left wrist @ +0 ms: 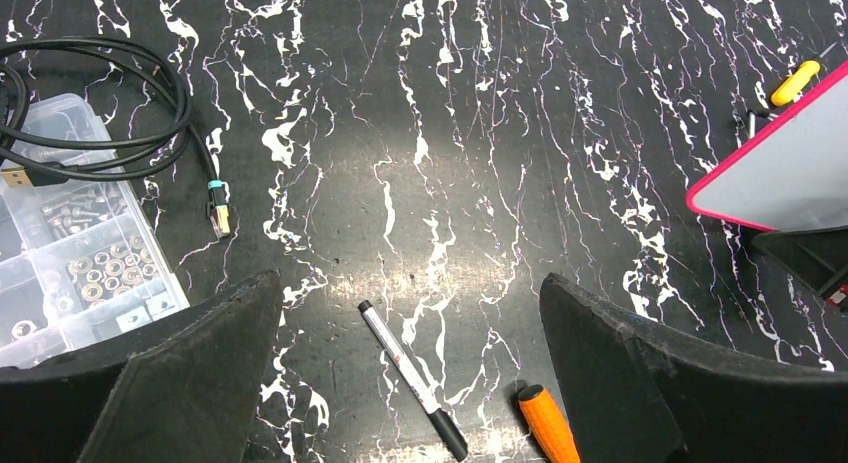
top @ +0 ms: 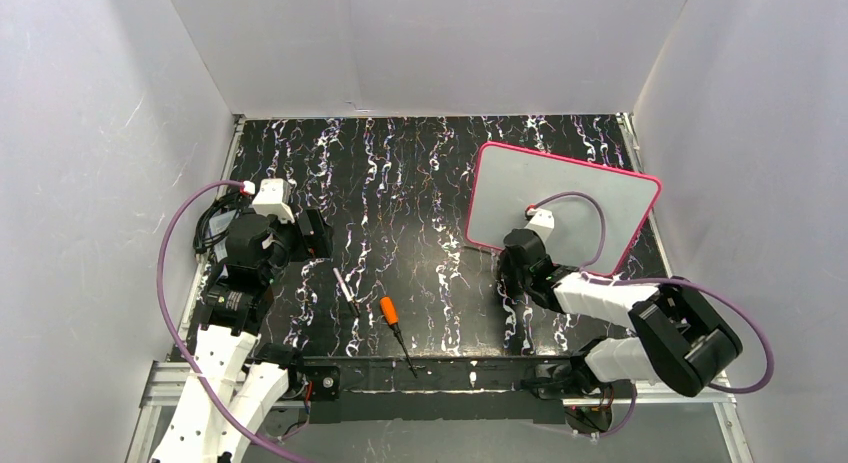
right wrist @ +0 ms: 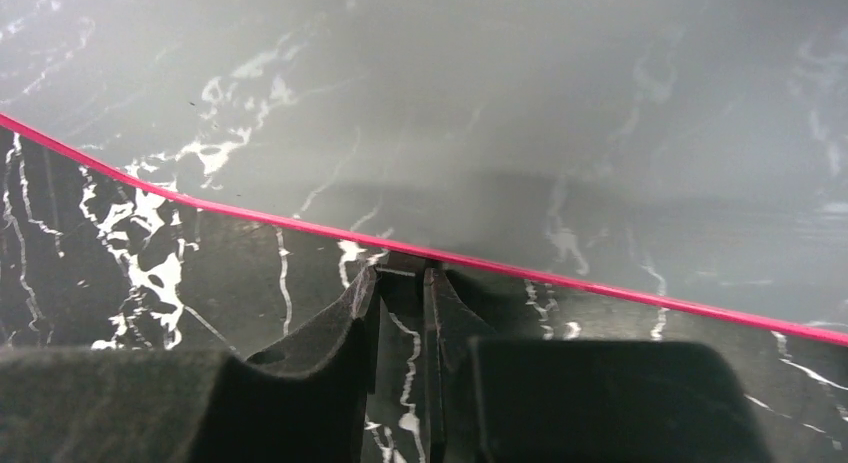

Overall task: Write a sentence on the whiteboard
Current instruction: Move the whiteboard to the center of the board.

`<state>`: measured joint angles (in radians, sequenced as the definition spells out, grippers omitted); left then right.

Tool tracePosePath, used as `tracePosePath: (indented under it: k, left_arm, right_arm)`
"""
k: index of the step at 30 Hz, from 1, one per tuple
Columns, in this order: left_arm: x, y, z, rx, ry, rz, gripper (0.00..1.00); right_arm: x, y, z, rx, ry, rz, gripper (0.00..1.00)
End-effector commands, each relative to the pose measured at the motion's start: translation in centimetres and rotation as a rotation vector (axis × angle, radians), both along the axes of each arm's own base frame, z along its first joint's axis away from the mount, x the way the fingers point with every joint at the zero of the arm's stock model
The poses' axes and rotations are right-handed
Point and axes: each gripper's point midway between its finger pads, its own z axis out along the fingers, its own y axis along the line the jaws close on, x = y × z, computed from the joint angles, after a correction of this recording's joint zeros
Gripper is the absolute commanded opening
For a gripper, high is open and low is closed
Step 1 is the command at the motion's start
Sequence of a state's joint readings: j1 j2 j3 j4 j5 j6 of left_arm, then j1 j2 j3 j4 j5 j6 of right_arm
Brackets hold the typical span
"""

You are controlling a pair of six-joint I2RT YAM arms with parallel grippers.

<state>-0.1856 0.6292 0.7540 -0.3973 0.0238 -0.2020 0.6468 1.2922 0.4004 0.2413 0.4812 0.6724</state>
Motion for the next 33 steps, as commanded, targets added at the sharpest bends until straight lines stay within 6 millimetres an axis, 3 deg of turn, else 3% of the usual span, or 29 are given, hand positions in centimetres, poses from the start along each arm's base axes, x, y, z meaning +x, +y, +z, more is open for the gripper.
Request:
tracePosePath:
  k: [1, 20, 26, 31, 33]
  left_arm:
    - [-0.3, -0.2, 0.4, -0.001, -0.009, -0.012, 0.99]
    - [-0.2, -0.2, 0.3, 0.0, -0.006, -0.012, 0.99]
    - [-0.2, -0.1, 0.0, 0.009, 0.0, -0.009, 0.99]
    - [-0.2, -0.1, -0.6, 0.024, 0.021, -0.018, 0.99]
    - [-0.3, -0.5, -0.9, 0.026, 0.036, -0.04, 0.99]
  right_arm:
    - [-0.8, 4.1, 0.0, 0.08, 0.028, 0.085, 0.01]
    - [-3.4, 15.9, 1.2, 0.157, 0.026, 0.312, 0.01]
    - [-4.2, 17.8, 0.7, 0.155, 0.038, 0.353, 0.01]
    - [-4.4, 18.0, 1.1, 0.138, 0.026, 0.356, 0.01]
    - [-4.5, 18.0, 1.5, 0.134, 0.02, 0.359, 0.09]
